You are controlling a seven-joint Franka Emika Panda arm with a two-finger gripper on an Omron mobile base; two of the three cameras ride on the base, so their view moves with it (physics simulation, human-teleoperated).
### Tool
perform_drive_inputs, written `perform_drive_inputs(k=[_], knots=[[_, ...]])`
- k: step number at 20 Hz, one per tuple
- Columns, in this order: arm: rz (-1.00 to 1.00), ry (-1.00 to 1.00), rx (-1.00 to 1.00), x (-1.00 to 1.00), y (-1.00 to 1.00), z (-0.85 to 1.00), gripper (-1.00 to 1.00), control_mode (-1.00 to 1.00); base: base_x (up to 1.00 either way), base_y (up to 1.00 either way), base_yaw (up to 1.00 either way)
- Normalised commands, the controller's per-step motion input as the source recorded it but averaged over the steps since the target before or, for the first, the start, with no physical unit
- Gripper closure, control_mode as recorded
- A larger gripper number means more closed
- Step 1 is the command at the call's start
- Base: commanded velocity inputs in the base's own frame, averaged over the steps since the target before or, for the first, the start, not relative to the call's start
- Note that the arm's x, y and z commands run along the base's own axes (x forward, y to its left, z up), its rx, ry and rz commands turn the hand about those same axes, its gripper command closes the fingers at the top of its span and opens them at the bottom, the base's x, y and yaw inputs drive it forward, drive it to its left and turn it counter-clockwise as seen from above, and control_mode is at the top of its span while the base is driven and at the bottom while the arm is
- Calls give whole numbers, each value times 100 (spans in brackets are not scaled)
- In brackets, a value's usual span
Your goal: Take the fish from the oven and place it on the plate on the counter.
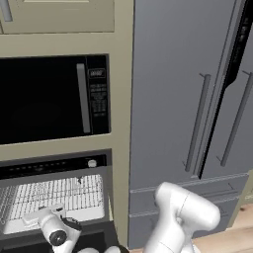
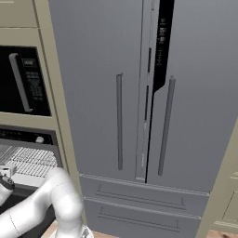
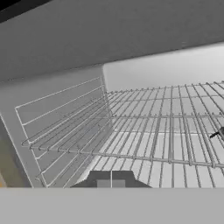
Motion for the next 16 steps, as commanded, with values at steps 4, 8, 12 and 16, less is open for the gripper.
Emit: perform_drive_inputs(k=[4, 8, 12, 16], knots=[[-32, -2, 68, 23, 3, -81, 100, -100, 0, 0, 0], [-25, 2, 16, 5, 31, -72, 100, -100, 0, 0, 0], [-45, 0, 0, -13, 55, -67, 100, -100, 0, 0, 0], [-53, -1, -8, -37, 66, -64, 100, -100, 0, 0, 0]])
